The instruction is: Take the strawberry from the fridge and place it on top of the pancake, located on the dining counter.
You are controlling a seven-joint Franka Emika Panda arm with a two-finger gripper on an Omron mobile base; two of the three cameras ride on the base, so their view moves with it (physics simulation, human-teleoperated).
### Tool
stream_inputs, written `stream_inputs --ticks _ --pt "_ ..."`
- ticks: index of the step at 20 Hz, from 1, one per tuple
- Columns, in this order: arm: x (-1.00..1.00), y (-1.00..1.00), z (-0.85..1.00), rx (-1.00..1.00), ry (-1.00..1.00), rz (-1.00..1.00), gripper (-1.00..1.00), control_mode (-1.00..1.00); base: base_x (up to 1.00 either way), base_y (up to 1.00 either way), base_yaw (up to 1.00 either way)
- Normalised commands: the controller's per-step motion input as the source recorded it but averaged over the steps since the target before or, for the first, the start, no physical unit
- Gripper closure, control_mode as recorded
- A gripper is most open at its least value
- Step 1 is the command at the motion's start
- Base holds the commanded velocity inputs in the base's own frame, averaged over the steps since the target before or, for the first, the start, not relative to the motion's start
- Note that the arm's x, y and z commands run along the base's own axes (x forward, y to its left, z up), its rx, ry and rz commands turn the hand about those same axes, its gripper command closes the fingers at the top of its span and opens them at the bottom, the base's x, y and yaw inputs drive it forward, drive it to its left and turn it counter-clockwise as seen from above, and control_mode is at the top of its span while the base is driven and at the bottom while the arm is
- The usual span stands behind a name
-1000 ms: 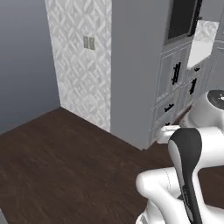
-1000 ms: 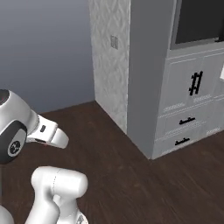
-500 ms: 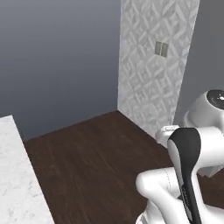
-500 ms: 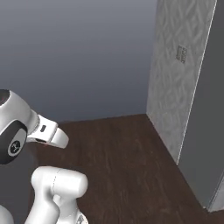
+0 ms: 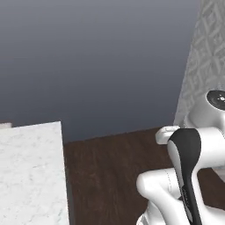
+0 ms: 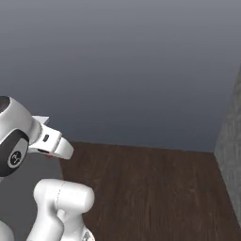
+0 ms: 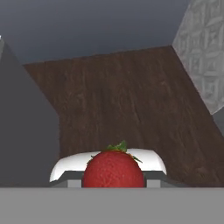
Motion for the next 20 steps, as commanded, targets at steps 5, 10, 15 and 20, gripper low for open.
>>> stream_inputs --ticks 5,10,15,20 --pt "0.00 0.00 0.00 0.00 0.00 0.00 1.00 1.00 1.00 -0.43 0.16" --pt "0.00 0.00 0.00 0.00 0.00 0.00 1.00 1.00 1.00 -0.17 -0.01" --pt "0.00 0.00 0.00 0.00 0.00 0.00 1.00 1.00 1.00 0.00 0.02" --pt "0.00 0.00 0.00 0.00 0.00 0.00 1.00 1.00 1.00 0.00 0.53"
